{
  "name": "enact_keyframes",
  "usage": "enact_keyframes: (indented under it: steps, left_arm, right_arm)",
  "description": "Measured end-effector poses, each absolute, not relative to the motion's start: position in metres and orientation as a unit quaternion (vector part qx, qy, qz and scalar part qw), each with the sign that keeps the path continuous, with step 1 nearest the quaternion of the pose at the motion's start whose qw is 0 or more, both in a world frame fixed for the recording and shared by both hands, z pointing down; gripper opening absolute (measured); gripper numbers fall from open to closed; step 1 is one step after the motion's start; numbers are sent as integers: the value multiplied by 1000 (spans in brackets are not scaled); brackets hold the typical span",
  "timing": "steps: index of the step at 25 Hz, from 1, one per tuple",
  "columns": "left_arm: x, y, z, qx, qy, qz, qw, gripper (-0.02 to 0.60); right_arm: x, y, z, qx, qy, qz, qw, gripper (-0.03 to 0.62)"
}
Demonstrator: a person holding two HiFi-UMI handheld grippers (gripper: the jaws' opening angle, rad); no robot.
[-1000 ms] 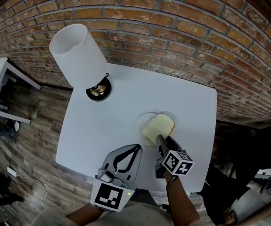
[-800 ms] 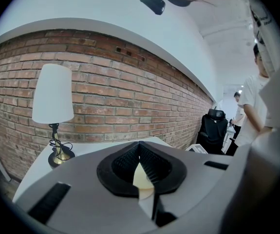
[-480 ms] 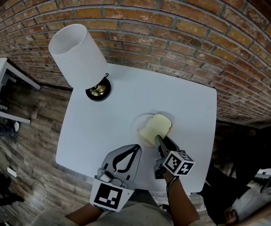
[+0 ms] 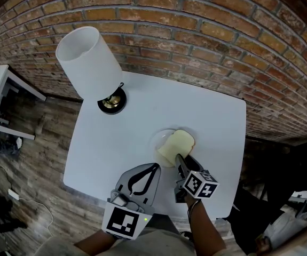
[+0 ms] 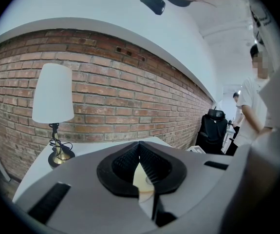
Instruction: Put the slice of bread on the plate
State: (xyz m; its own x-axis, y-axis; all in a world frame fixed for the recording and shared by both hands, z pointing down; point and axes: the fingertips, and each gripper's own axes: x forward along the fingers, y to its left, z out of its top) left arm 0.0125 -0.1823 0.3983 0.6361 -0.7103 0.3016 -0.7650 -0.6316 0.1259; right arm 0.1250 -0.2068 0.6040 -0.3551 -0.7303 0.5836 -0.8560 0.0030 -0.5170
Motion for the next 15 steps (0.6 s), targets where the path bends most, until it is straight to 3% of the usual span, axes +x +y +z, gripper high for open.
enact_keyframes:
  steps: [15]
  left_arm:
    - [9, -180, 398, 896, -412, 111, 121, 9]
  right_arm:
    - [122, -209, 606, 579, -702, 396, 119, 219]
